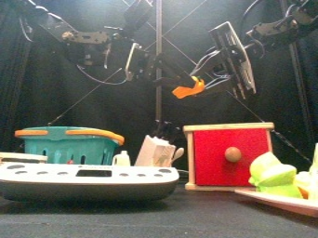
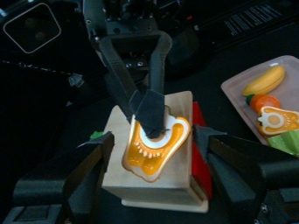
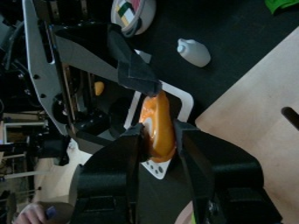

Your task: Set squash half on plate

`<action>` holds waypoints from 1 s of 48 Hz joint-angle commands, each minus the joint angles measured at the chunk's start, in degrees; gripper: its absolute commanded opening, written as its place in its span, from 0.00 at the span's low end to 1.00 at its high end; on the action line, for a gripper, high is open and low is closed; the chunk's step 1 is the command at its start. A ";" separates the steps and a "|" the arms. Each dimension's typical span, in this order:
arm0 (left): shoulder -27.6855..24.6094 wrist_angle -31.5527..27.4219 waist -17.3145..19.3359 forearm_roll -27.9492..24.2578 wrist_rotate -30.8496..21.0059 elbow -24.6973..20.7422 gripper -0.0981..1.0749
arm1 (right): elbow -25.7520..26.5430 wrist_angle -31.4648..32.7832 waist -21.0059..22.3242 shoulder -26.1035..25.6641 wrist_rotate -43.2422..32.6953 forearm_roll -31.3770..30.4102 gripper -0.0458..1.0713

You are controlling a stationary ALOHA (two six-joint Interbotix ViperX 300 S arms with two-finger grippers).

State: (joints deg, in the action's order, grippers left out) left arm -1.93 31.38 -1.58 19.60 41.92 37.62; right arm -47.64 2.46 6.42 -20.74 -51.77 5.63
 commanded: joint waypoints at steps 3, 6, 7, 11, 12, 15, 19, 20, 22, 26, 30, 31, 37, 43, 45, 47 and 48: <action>3.78 3.08 -0.53 2.99 -0.44 1.49 0.96 | -0.26 1.85 -1.58 -2.90 0.18 -0.35 0.61; 5.63 5.01 -1.49 4.83 -0.53 3.52 0.96 | -0.70 3.69 -3.78 -4.22 0.26 -0.79 0.61; 5.89 5.36 -1.76 5.10 -0.53 3.87 0.96 | -0.79 4.48 -4.66 -4.75 0.26 -0.97 0.61; 8.35 7.12 -3.43 6.50 -0.44 6.68 0.96 | -1.49 8.35 -8.53 -7.03 0.35 -1.41 0.61; 8.88 7.38 -3.78 6.77 -0.44 7.29 0.96 | -1.67 9.40 -9.58 -7.65 0.35 -1.49 0.61; 10.02 7.91 -4.48 7.12 -0.44 8.88 0.96 | -2.46 12.83 -13.36 -9.49 0.35 -1.85 0.61; 10.99 8.00 -5.19 7.65 -0.53 10.63 0.96 | -3.69 17.14 -18.28 -10.90 0.09 -1.58 0.61; 11.07 7.91 -5.36 7.73 -0.53 10.99 0.96 | -4.13 18.37 -19.60 -11.07 0.00 -1.49 0.61; 11.25 7.91 -5.71 7.91 -0.53 11.60 0.96 | -4.75 20.13 -22.06 -11.34 0.00 -1.32 0.61; 11.25 7.91 -6.42 8.09 -0.53 12.74 0.96 | -6.15 22.32 -27.60 -10.55 -0.18 0.62 0.61; 11.25 8.00 -6.86 8.17 -0.62 13.80 0.96 | -6.86 22.50 -30.85 -8.88 -0.26 3.16 0.61; 11.25 7.91 -7.03 8.17 -0.62 13.97 0.96 | -6.94 22.50 -31.38 -8.09 -0.26 4.04 0.61; 11.25 8.00 -7.38 9.23 -0.62 14.68 0.96 | -6.86 22.76 -31.64 -4.83 -0.09 5.89 0.61; 11.16 7.65 -8.00 10.63 -0.79 15.47 0.96 | -6.24 22.59 -31.64 -2.02 0.00 4.57 0.61; 11.25 7.47 -8.26 10.99 -0.79 16.00 0.96 | -5.98 22.41 -31.64 -0.79 -0.18 3.96 0.61; 11.34 7.38 -8.70 11.51 -0.88 16.52 0.96 | -5.45 22.41 -31.64 0.26 -0.09 3.34 0.61; 11.34 7.38 -8.79 11.78 -0.88 16.70 0.96 | -5.27 22.59 -31.64 0.70 -0.09 3.08 0.61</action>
State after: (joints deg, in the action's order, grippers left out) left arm 8.53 38.58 -9.84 30.67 41.04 54.40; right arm -54.76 25.31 -25.22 -21.01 -51.86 9.58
